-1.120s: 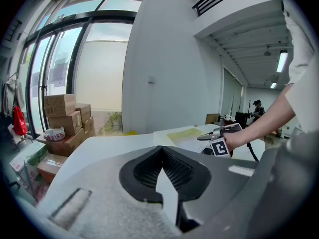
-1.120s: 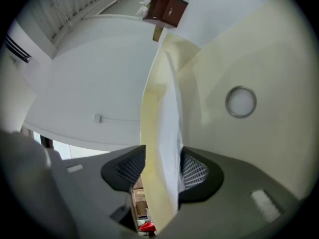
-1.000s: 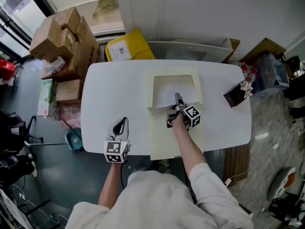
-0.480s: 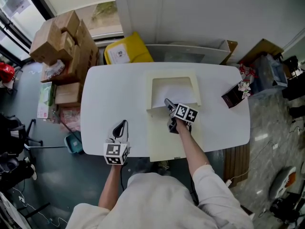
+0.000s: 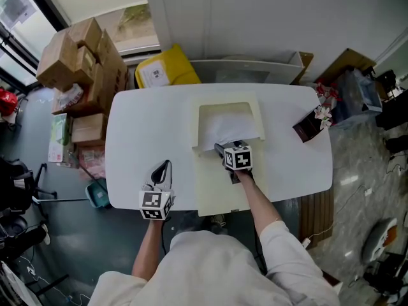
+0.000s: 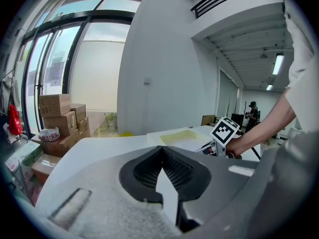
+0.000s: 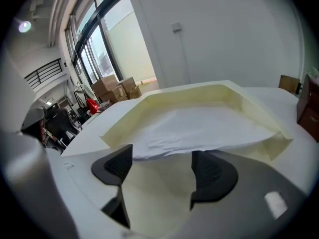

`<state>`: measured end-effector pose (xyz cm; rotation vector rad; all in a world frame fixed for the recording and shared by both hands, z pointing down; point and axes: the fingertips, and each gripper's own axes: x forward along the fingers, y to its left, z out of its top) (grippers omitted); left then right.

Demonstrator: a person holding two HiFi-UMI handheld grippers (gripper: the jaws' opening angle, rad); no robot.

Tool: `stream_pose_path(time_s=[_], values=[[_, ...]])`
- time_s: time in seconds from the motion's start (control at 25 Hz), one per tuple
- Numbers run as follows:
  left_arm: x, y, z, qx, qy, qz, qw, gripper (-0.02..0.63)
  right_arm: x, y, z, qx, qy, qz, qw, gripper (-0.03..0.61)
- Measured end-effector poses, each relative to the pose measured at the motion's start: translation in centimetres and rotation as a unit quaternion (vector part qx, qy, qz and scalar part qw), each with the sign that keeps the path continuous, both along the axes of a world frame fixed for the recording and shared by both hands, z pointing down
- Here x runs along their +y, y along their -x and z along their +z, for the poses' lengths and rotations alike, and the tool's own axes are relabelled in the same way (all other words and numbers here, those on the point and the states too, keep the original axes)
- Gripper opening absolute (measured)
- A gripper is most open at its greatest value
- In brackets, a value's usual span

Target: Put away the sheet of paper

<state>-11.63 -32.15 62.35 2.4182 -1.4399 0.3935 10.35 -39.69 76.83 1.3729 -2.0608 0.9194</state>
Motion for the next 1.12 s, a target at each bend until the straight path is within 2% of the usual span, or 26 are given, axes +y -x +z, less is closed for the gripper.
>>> stream_pose_path(time_s=[0.2, 0.36, 0.8, 1.12], values=[[0.3, -0.5, -0.1, 0.000, 0.000, 0.004, 1.0000, 0.000, 0.2, 0.7, -0.9, -0.044, -0.016, -0.019, 0.999, 0.419], [0.5, -0.9, -0.1, 0.001, 0.001, 0.007, 1.0000, 0.000, 0.7, 0.7, -0.5, -0.028, -0.014, -0.037, 0.999, 0.471], [0.7, -2.2, -0.8, 0.001, -0.008, 0.013, 0.9999, 0.000, 2.3, -1.3, -0.6, 0.003, -0.028, -0.014, 1.000, 0.470], [2.0, -3.8, -1.5, 0.008, -0.013, 0.020, 0.9997, 0.000, 4.4, -3.0, -3.6, 0.013, -0.082, 0.001, 0.997, 0.241]])
